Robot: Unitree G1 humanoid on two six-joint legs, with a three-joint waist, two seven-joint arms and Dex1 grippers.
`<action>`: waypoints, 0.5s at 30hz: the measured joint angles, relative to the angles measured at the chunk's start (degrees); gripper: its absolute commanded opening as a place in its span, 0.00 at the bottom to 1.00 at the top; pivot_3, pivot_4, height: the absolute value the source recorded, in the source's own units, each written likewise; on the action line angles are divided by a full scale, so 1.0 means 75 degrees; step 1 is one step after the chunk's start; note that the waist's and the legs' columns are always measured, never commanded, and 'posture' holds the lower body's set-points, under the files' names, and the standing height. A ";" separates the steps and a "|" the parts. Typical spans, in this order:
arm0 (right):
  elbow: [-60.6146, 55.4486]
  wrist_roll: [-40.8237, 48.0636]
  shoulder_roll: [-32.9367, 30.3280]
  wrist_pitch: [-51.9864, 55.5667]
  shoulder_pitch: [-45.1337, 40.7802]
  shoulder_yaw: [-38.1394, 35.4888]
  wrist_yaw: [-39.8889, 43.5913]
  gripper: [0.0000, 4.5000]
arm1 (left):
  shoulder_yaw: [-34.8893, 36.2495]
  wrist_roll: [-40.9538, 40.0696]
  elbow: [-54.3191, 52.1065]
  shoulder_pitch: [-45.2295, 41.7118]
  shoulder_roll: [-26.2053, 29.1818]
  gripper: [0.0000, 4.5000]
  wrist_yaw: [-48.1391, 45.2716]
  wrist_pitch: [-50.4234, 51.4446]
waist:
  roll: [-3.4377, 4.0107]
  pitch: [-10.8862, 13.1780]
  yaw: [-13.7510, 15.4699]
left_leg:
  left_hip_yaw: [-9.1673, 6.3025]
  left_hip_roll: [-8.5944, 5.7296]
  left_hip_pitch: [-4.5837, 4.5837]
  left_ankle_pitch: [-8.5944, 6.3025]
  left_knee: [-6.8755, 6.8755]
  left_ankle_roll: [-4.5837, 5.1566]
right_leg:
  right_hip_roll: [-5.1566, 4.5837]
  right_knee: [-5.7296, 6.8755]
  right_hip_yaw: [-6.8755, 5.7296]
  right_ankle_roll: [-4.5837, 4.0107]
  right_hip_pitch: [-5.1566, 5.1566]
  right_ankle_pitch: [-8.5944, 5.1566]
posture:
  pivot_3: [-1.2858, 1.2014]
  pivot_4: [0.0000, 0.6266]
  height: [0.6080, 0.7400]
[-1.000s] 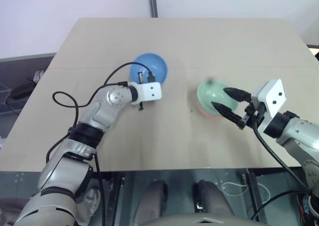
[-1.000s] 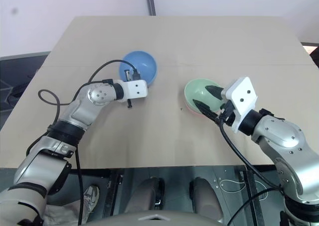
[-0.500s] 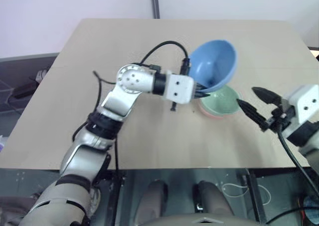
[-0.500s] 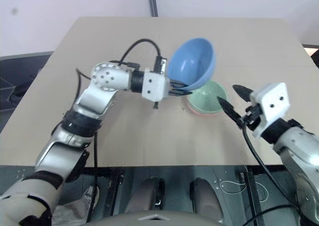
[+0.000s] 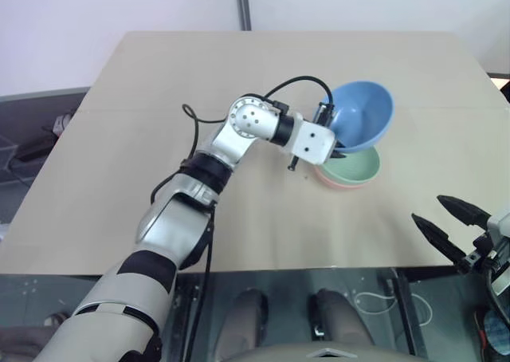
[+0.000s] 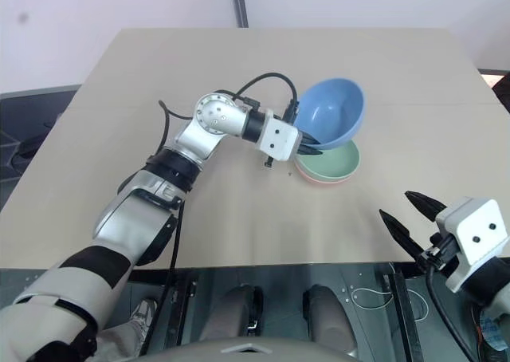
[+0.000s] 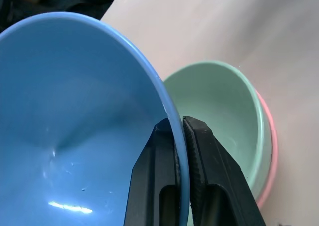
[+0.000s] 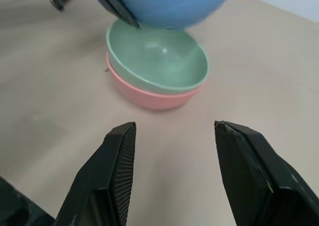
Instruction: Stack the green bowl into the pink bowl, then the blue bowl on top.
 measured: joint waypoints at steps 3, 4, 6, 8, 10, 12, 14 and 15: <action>-0.0002 0.0542 -0.0275 -0.0471 0.0146 -0.0232 -0.0430 0.99 | 0.0005 -0.0006 0.0165 -0.0064 -0.0093 0.00 -0.0195 -0.0226 | 0.0000 0.0000 0.0011 | -0.0002 -0.0001 0.0002 0.0000 0.0000 0.0000 | 0.0004 -0.0002 -0.0002 0.0000 0.0007 0.0000 | 0.52 0.24 1.00; -0.0004 0.0702 -0.0413 -0.0608 0.0277 -0.0267 -0.0522 0.99 | 0.0005 -0.0011 0.0225 -0.0079 -0.0114 0.00 -0.0284 -0.0282 | 0.0000 0.0000 0.0017 | -0.0002 -0.0002 0.0001 0.0000 0.0000 0.0000 | 0.0004 -0.0003 -0.0002 0.0000 0.0007 0.0000 | 0.52 0.24 1.00; -0.0013 0.0955 -0.0620 -0.0926 0.0583 -0.0394 -0.0674 0.99 | 0.0006 -0.0014 0.0292 -0.0080 -0.0117 0.00 -0.0438 -0.0369 | -0.0001 0.0001 0.0025 | -0.0002 -0.0001 -0.0003 0.0000 0.0000 0.0000 | 0.0005 -0.0010 -0.0003 0.0000 0.0007 0.0000 | 0.52 0.24 1.00; -0.0024 0.1073 -0.0742 -0.1206 0.0813 -0.0471 -0.0833 0.99 | 0.0015 -0.0039 0.0326 -0.0086 -0.0112 0.00 -0.0569 -0.0403 | -0.0003 0.0002 0.0030 | -0.0003 0.0000 -0.0006 0.0000 0.0000 0.0000 | 0.0004 -0.0014 -0.0003 0.0000 0.0007 0.0000 | 0.52 0.24 1.00; -0.0030 0.1263 -0.0807 -0.1517 0.1011 -0.0566 -0.1013 0.99 | 0.0018 -0.0044 0.0363 -0.0107 -0.0098 0.00 -0.0692 -0.0403 | -0.0003 0.0002 0.0032 | -0.0002 0.0001 -0.0005 0.0000 0.0000 0.0001 | 0.0000 -0.0015 -0.0001 0.0002 0.0007 -0.0001 | 0.52 0.24 1.00; -0.0046 0.1535 -0.0884 -0.1996 0.1496 -0.0727 -0.1004 0.99 | 0.0020 -0.0034 0.0550 -0.0231 -0.0091 0.00 -0.0810 -0.0413 | -0.0004 0.0003 0.0041 | -0.0003 0.0000 -0.0005 0.0000 0.0000 0.0001 | 0.0000 -0.0015 -0.0003 0.0002 0.0008 -0.0001 | 0.52 0.24 1.00; -0.0053 0.1665 -0.0891 -0.2276 0.1751 -0.0742 -0.0930 0.99 | 0.0022 -0.0005 0.0670 -0.0303 -0.0059 0.00 -0.0838 -0.0427 | -0.0007 0.0004 0.0040 | -0.0003 -0.0001 -0.0004 0.0000 0.0000 0.0001 | 0.0003 -0.0016 -0.0003 0.0002 0.0009 -0.0001 | 0.52 0.24 1.00; -0.0055 0.1693 -0.0877 -0.2407 0.1876 -0.0754 -0.0891 0.99 | 0.0022 0.0022 0.0719 -0.0325 -0.0061 0.00 -0.0842 -0.0442 | -0.0007 0.0004 0.0042 | -0.0002 -0.0001 -0.0004 0.0000 0.0000 0.0002 | 0.0003 -0.0015 -0.0002 0.0003 0.0009 -0.0001 | 0.52 0.24 1.00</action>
